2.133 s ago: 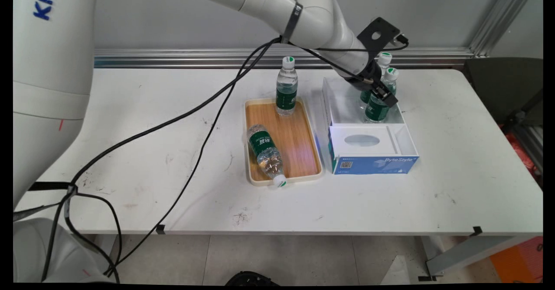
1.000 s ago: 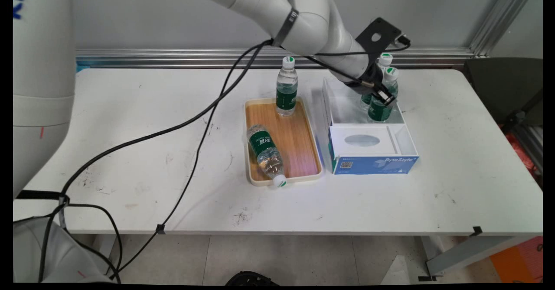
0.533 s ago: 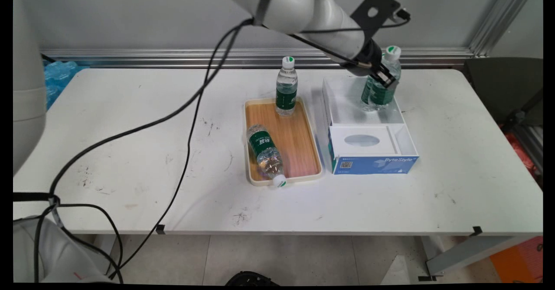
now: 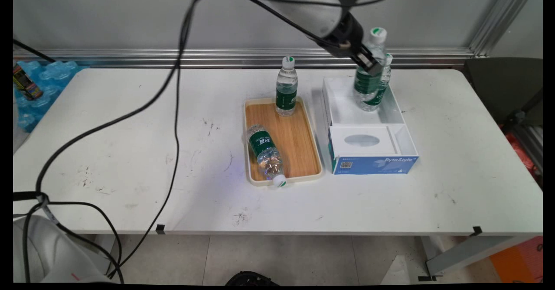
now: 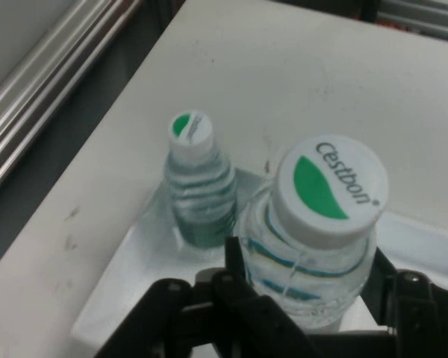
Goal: Place the picked object on the tray
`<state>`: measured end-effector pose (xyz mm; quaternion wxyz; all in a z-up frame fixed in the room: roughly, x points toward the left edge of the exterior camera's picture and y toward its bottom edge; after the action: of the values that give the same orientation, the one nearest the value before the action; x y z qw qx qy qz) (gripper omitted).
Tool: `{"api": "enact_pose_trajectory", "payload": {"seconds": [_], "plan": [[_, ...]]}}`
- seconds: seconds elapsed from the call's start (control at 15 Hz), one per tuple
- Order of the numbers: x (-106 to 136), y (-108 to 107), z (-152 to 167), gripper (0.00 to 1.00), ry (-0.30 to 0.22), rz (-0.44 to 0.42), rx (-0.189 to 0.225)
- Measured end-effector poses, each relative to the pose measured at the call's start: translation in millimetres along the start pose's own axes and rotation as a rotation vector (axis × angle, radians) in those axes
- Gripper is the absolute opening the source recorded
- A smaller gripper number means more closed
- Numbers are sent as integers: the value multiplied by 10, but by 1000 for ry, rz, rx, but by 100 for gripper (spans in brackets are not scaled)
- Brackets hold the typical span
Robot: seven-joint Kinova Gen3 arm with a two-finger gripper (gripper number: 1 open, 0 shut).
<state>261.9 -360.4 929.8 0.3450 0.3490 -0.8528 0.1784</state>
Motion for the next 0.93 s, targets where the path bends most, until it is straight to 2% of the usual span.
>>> {"api": "enact_pose_trajectory", "payload": {"seconds": [0.47, 0.73, 0.93], "plan": [[-295, -154, -747, 0, -85, 6, 1], [-585, -214, -975, 0, -141, 5, 2], [-800, -281, -1026, 0, -170, 16, 5]]}}
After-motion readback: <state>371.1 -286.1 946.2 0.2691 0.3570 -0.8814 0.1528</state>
